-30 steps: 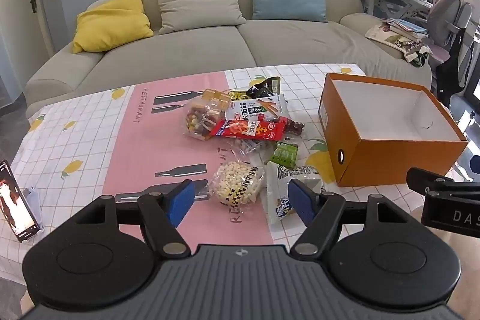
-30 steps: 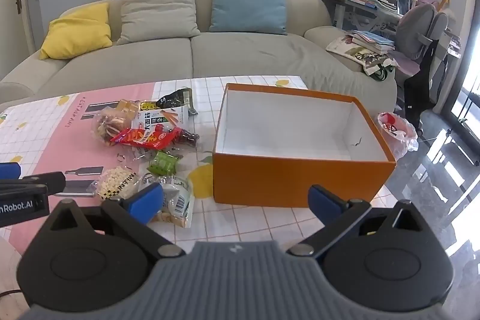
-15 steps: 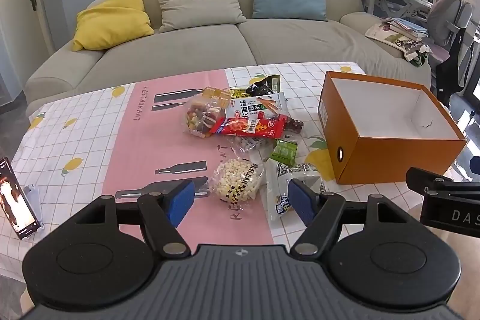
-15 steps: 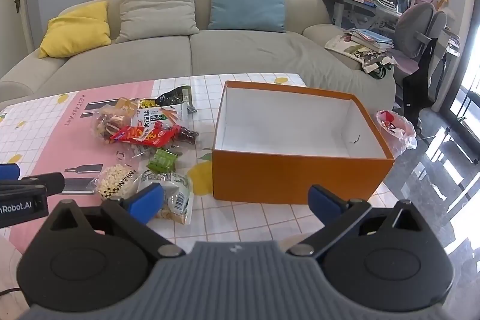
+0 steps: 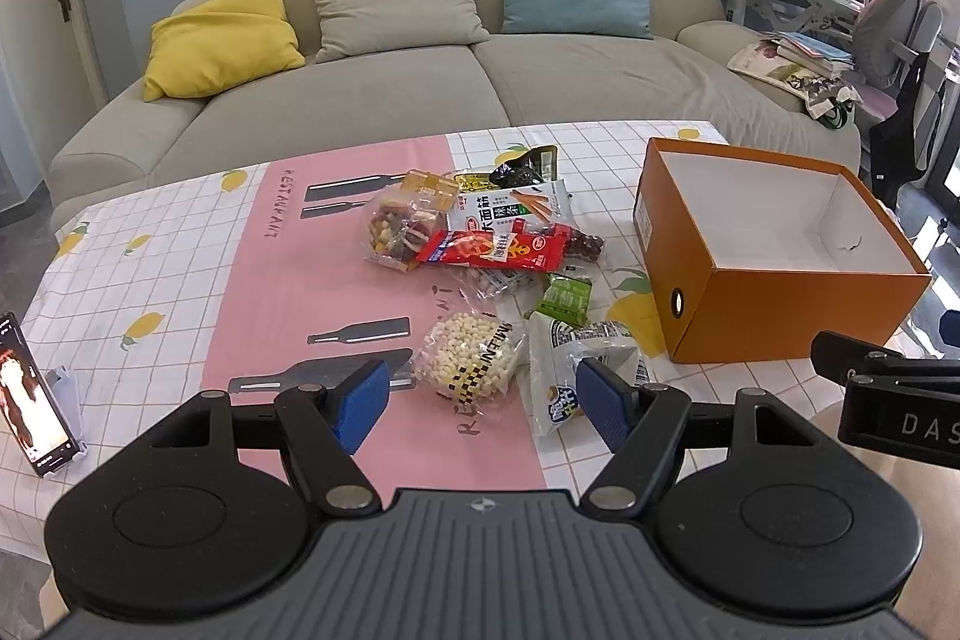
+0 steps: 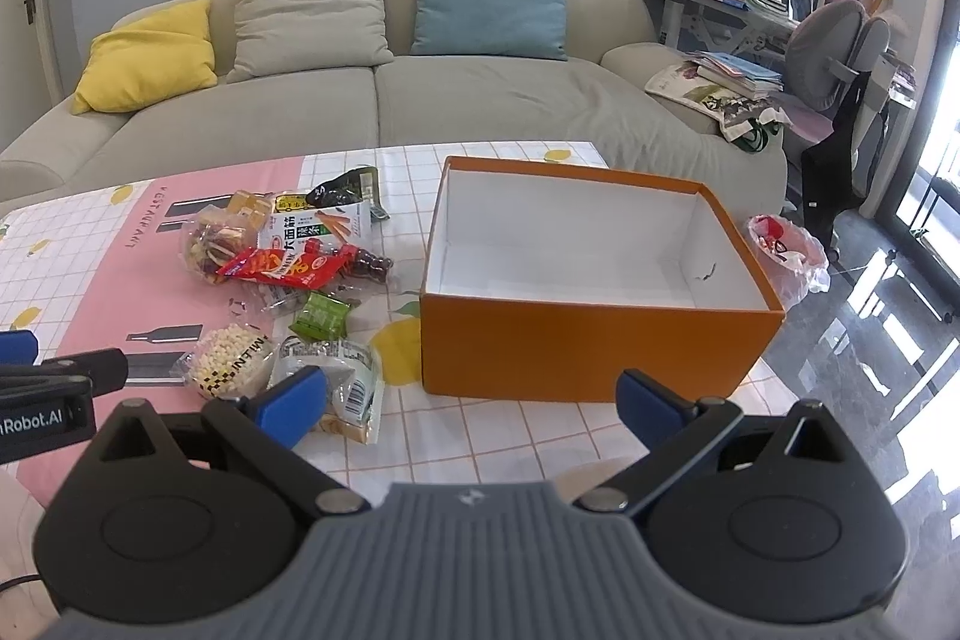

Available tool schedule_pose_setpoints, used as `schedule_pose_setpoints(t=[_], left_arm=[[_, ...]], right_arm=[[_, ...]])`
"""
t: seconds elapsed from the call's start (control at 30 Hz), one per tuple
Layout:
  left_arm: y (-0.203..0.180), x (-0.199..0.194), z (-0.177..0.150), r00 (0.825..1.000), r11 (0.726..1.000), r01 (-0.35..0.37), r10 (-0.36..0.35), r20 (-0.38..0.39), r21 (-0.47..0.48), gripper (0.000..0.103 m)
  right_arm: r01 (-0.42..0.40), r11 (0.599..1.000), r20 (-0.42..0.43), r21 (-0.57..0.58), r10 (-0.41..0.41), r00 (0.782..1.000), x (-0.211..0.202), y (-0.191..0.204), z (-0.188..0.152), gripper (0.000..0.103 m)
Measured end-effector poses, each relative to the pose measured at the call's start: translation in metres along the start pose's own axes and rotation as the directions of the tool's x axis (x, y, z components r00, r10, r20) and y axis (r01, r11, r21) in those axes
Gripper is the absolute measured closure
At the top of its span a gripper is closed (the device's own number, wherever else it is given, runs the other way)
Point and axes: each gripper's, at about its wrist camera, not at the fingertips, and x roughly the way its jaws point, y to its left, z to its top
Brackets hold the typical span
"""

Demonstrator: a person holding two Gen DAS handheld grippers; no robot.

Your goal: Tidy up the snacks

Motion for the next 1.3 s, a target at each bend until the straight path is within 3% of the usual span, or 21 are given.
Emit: schedule_pose_setpoints(t=[1.3], left_arm=[[-0.0017,0.0002,0.0029,1.0,1.0,0.013,-0.013,-0.002,-0.001,0.02]], right_arm=[[0.016,1.0,-0.016,0.016,-0.015,1.0,0.002,-0.0024,0.0012,0.003]])
